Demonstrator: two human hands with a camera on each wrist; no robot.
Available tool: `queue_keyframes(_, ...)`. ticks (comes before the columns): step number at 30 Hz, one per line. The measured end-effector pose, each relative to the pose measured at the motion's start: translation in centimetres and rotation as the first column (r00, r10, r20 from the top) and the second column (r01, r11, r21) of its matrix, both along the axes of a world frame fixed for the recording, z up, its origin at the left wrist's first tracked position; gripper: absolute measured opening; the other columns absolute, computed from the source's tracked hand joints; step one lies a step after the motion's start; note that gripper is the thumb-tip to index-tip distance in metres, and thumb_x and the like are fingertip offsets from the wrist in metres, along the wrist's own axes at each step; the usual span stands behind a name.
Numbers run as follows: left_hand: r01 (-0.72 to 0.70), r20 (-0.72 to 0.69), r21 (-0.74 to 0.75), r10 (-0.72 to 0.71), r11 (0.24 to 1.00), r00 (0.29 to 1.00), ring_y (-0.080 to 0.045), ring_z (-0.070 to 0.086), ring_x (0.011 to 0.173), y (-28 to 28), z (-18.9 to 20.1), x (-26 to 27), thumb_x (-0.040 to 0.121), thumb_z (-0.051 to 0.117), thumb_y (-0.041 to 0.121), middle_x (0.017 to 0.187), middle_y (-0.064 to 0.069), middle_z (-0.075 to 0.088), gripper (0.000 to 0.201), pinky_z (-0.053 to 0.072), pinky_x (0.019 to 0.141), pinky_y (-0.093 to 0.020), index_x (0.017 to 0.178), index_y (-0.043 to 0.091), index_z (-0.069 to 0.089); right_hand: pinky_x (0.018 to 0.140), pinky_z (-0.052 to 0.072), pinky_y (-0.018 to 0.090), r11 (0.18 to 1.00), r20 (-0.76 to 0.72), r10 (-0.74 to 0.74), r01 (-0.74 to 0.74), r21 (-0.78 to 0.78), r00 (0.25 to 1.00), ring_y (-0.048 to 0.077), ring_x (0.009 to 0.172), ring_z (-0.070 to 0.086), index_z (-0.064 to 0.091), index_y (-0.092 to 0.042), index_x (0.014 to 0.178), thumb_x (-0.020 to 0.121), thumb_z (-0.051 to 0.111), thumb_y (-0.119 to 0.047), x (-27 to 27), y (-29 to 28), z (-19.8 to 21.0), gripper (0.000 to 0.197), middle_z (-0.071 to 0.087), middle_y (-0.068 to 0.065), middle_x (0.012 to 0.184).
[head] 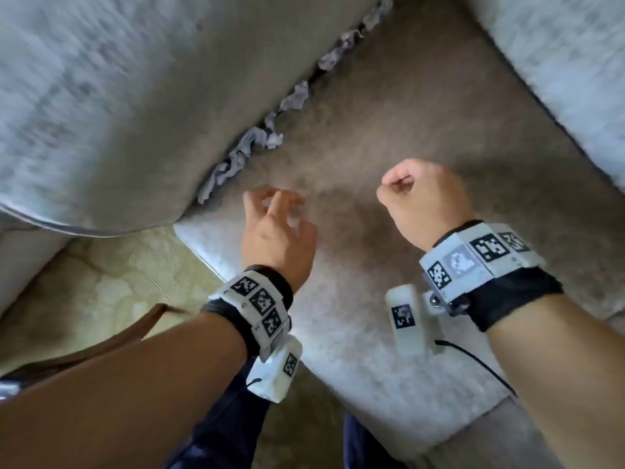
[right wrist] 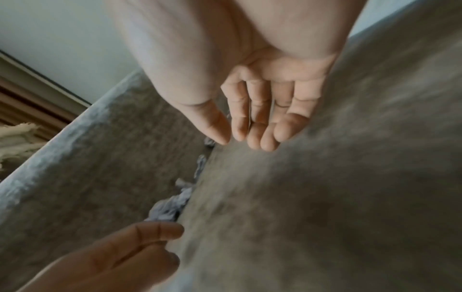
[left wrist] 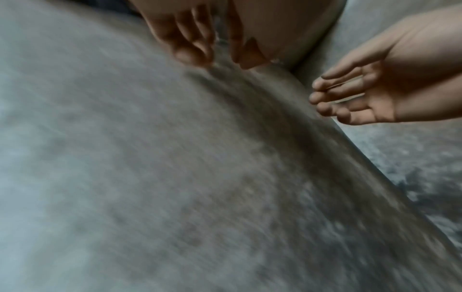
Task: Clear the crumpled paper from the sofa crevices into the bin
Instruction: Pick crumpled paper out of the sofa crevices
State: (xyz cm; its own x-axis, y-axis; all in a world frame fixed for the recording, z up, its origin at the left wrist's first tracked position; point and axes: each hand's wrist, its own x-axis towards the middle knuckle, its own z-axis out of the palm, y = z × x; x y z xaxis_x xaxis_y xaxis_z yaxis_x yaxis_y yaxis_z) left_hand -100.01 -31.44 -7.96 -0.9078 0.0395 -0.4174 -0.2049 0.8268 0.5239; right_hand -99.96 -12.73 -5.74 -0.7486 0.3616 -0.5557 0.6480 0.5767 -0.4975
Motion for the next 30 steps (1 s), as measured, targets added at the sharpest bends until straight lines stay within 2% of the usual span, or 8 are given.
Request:
queue_keyframes(4,-0.029,0.025,-0.311,0.039,0.950,0.999,-0.036,0.031,0.129,-5.1,0.1,-2.3,0.076,0.066,0.034,0.147,-0.011,0.029,0.060,0.023,0.107,-0.048,0.132,0.020,0.047,0.068,0.044,0.023,0.998,0.001,0.062,-0.062,-0.032,0.998,0.015,0.078,0.062,0.066,-0.023,0.086,0.084,0.064,-0.020,-4.8,-6.1,-0.7,0.004,0.063,-0.009,0.079)
queue_keyframes(10,-0.040,0.098,-0.112,0.051,0.993,0.994,-0.040,0.036,0.133,-8.5,-1.4,-2.1,0.081,0.068,0.026,0.154,-0.017,0.027,0.087,0.037,0.107,-0.047,0.154,0.015,0.022,0.069,0.046,0.026,0.991,0.095,0.132,-0.132,-0.004,0.987,0.019,0.083,0.064,0.068,-0.020,0.094,0.086,0.063,-0.021,-6.6,-10.2,-1.3,0.010,0.067,-0.005,0.084)
queue_keyframes(13,-0.146,0.027,-0.073,0.148,0.987,0.989,-0.041,0.038,0.132,-8.8,-2.5,-3.0,0.085,0.067,0.028,0.142,-0.020,0.046,0.069,0.037,0.108,-0.048,0.146,0.010,0.040,0.073,0.049,0.028,0.989,0.117,0.145,-0.149,0.025,0.983,0.021,0.086,0.065,0.069,-0.020,0.094,0.086,0.063,-0.021,-6.2,-10.3,-1.6,0.010,0.070,-0.002,0.088)
queue_keyframes(16,-0.243,-0.033,-0.079,0.241,0.967,0.970,-0.035,0.056,0.114,-8.9,-3.4,-4.2,0.086,0.068,0.035,0.118,-0.011,0.065,0.035,0.043,0.096,-0.039,0.115,0.015,0.063,0.071,0.045,0.025,0.989,0.108,0.132,-0.138,0.045,0.985,0.019,0.085,0.064,0.069,-0.021,0.094,0.086,0.063,-0.023,-5.7,-10.1,-1.7,0.011,0.068,-0.004,0.088)
queue_keyframes(20,-0.379,0.011,-0.119,0.383,0.918,0.924,-0.029,0.060,0.082,-8.6,-3.7,-5.4,0.087,0.063,0.051,0.083,-0.001,0.070,0.027,0.049,0.082,-0.035,0.081,0.024,0.059,0.060,0.039,0.020,0.993,0.099,0.113,-0.117,0.035,0.989,0.013,0.079,0.062,0.070,-0.021,0.094,0.086,0.063,-0.024,-5.3,-10.0,-1.3,0.011,0.064,-0.009,0.080)
queue_keyframes(23,-0.411,-0.056,-0.023,0.409,0.911,0.911,-0.026,0.059,0.073,-7.9,-3.4,-4.7,0.088,0.060,0.051,0.073,-0.001,0.068,0.028,0.045,0.073,-0.030,0.088,0.023,0.059,0.060,0.042,0.021,0.993,0.060,0.115,-0.117,0.029,0.992,0.013,0.078,0.062,0.069,-0.022,0.093,0.085,0.063,-0.023,-5.5,-10.1,-0.9,0.010,0.064,-0.010,0.079)
queue_keyframes(26,-0.393,0.007,0.049,0.393,0.918,0.919,-0.029,0.061,0.083,-7.9,-2.6,-3.7,0.089,0.062,0.030,0.087,-0.008,0.070,0.028,0.033,0.069,-0.021,0.113,0.016,0.065,0.070,0.049,0.025,0.993,0.017,0.115,-0.116,0.022,0.993,0.012,0.081,0.064,0.066,-0.023,0.094,0.083,0.064,-0.021,-6.1,-10.8,-0.6,0.011,0.062,-0.013,0.076)
queue_keyframes(30,-0.412,0.042,0.004,0.411,0.911,0.911,-0.028,0.047,0.074,-8.8,-1.4,-3.1,0.096,0.054,0.027,0.077,-0.005,0.057,0.017,0.026,0.065,-0.027,0.087,0.016,0.062,0.072,0.046,0.024,0.986,-0.018,0.164,-0.164,-0.013,0.986,0.015,0.085,0.065,0.065,-0.022,0.103,0.081,0.066,-0.023,-7.4,-12.9,-0.5,0.022,0.069,-0.008,0.081)
